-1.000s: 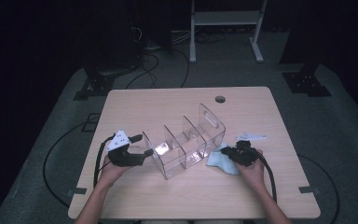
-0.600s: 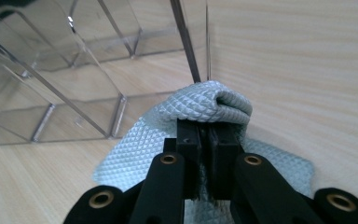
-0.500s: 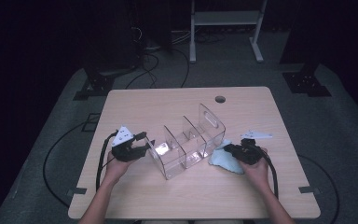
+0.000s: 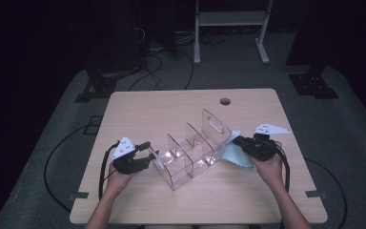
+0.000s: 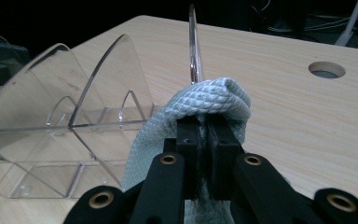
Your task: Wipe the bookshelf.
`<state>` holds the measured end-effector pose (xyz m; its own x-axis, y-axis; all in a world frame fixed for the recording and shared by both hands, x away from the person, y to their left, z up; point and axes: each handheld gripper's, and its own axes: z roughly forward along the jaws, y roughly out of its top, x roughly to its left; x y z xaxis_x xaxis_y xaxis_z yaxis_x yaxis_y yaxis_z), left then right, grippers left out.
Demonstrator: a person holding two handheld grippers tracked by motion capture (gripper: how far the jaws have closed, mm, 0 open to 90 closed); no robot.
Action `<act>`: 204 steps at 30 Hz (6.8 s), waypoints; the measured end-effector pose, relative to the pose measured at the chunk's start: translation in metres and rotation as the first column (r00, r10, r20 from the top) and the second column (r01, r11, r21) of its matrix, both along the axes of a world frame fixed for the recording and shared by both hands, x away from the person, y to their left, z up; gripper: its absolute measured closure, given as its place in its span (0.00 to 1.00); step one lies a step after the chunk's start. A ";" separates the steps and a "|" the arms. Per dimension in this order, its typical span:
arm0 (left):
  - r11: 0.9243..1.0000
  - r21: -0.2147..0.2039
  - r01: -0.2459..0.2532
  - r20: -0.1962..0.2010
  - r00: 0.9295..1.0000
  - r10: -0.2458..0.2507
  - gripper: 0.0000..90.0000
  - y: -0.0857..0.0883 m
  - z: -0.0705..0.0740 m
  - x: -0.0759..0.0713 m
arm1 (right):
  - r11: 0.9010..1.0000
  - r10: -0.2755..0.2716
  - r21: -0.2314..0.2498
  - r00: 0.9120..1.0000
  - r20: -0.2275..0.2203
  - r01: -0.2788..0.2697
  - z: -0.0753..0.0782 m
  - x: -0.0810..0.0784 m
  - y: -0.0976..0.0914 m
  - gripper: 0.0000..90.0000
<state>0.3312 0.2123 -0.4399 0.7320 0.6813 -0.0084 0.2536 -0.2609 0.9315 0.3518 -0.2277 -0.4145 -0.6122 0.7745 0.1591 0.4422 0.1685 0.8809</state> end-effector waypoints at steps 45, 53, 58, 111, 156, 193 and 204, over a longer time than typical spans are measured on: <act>1.000 -0.014 -0.026 0.008 1.000 0.026 0.52 -0.003 -0.002 -0.005 | 1.000 -0.015 0.018 0.991 -0.136 0.017 -0.058 0.002 0.008 0.94; 0.999 -0.015 -0.031 0.007 0.999 0.031 0.52 -0.005 -0.002 -0.007 | 0.995 0.100 0.026 0.995 0.020 -0.100 -0.011 -0.033 0.042 0.94; 0.999 -0.017 -0.029 0.008 1.000 0.029 0.52 -0.006 -0.002 -0.007 | 0.995 0.095 0.024 0.995 0.026 -0.095 -0.012 -0.032 0.048 0.94; 0.999 -0.027 -0.038 0.010 0.999 0.038 0.52 -0.007 -0.003 -0.007 | 0.995 0.088 -0.044 0.989 -0.115 -0.094 -0.060 -0.012 0.059 0.94; 0.999 -0.024 -0.036 0.009 0.999 0.036 0.52 -0.008 -0.002 -0.007 | 0.996 0.075 -0.046 0.984 -0.163 -0.083 -0.074 -0.006 0.059 0.94; 0.998 -0.028 -0.051 0.007 0.999 0.051 0.52 -0.011 -0.003 -0.007 | 0.976 0.215 -0.014 0.976 -0.030 -0.215 -0.031 -0.053 0.094 0.94; 0.998 -0.029 -0.051 0.005 0.999 0.051 0.52 -0.011 -0.003 -0.007 | 0.976 0.219 -0.006 0.975 -0.028 -0.220 -0.035 -0.055 0.097 0.94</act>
